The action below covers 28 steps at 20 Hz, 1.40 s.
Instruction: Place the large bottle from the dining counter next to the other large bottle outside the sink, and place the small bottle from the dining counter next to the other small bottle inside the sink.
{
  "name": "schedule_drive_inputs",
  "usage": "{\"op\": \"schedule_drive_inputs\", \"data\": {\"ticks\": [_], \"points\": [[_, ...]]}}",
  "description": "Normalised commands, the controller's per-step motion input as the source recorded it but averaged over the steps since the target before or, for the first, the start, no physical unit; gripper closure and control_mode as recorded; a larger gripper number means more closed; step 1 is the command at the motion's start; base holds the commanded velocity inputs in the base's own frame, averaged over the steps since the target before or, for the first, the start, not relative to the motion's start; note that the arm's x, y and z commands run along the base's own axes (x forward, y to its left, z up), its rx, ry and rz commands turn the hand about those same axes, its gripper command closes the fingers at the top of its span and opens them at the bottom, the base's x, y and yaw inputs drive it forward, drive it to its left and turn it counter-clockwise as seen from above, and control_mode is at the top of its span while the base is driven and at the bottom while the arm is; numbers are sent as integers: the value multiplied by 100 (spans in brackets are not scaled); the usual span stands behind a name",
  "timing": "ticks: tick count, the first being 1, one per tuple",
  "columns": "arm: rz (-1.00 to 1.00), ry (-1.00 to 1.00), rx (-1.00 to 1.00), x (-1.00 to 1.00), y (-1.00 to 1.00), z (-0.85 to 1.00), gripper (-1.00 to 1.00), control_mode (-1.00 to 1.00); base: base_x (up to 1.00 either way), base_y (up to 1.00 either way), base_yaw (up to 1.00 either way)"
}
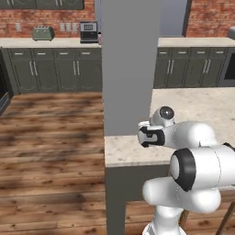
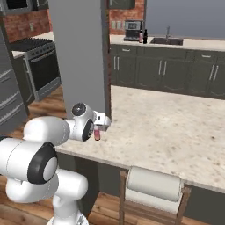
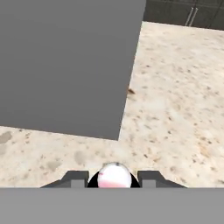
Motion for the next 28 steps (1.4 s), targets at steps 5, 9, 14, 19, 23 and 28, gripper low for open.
{"op": "schedule_drive_inputs", "data": {"ticks": [5, 9, 14, 19, 23, 28], "points": [[0, 0, 0, 0, 0, 0, 100, 100, 0, 100, 0], [0, 0, 0, 0, 0, 0, 100, 100, 0, 99, 0], [0, 0, 0, 0, 0, 0, 100, 100, 0, 93, 0], [0, 0, 0, 0, 0, 0, 100, 100, 18, 73, 0], [0, 0, 0, 0, 0, 0, 100, 100, 62, 37, 0], [0, 0, 0, 0, 0, 0, 100, 100, 100, 8, -2]]}}
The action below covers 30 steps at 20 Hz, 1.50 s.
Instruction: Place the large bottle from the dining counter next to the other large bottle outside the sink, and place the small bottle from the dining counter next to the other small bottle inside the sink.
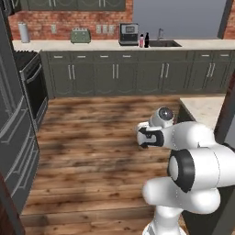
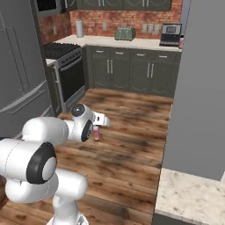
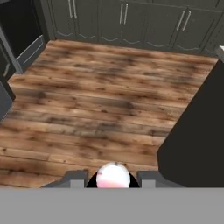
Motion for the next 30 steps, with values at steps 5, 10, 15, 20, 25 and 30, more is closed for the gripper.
{"op": "schedule_drive_inputs", "data": {"ticks": [5, 10, 15, 20, 25, 30], "points": [[0, 0, 0, 0, 0, 0, 100, 100, 100, 0, -3], [0, 0, 0, 0, 0, 0, 100, 100, 100, 0, -3], [0, 0, 0, 0, 0, 0, 100, 100, 100, 0, -3], [0, 0, 0, 0, 0, 0, 100, 100, 100, 0, -2], [0, 0, 0, 0, 0, 0, 100, 100, 100, 0, -2], [0, 0, 0, 0, 0, 0, 100, 100, 100, 0, -1]]}}
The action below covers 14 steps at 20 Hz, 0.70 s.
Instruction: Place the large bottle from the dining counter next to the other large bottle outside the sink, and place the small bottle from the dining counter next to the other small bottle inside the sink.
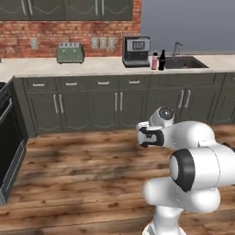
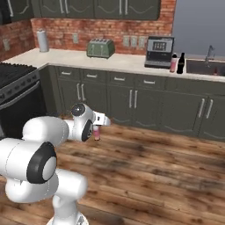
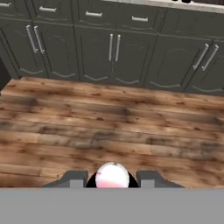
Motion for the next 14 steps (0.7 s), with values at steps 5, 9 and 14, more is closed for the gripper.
{"op": "schedule_drive_inputs", "data": {"ticks": [5, 9, 14], "points": [[0, 0, 0, 0, 0, 0, 100, 100, 96, 0, -1], [0, 0, 0, 0, 0, 0, 100, 100, 89, 0, -1], [0, 0, 0, 0, 0, 0, 100, 100, 88, 0, -3]]}}
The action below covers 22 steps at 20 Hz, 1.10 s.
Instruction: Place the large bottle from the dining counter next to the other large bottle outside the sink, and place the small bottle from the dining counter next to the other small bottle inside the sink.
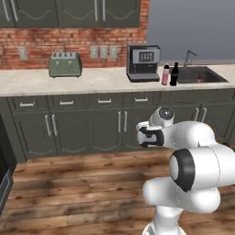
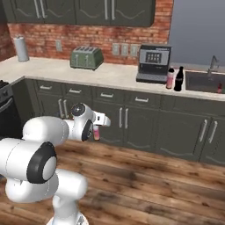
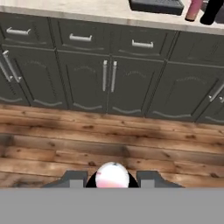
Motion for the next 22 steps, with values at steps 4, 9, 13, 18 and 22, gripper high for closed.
{"op": "schedule_drive_inputs", "data": {"ticks": [4, 9, 13, 18, 22], "points": [[0, 0, 0, 0, 0, 0, 100, 100, 84, 0, -3], [0, 0, 0, 0, 0, 0, 100, 100, 82, 0, -3], [0, 0, 0, 0, 0, 0, 100, 100, 67, -1, -1], [0, 0, 0, 0, 0, 0, 100, 100, 47, -37, 0], [0, 0, 0, 0, 0, 0, 100, 100, 23, -72, 0]]}}
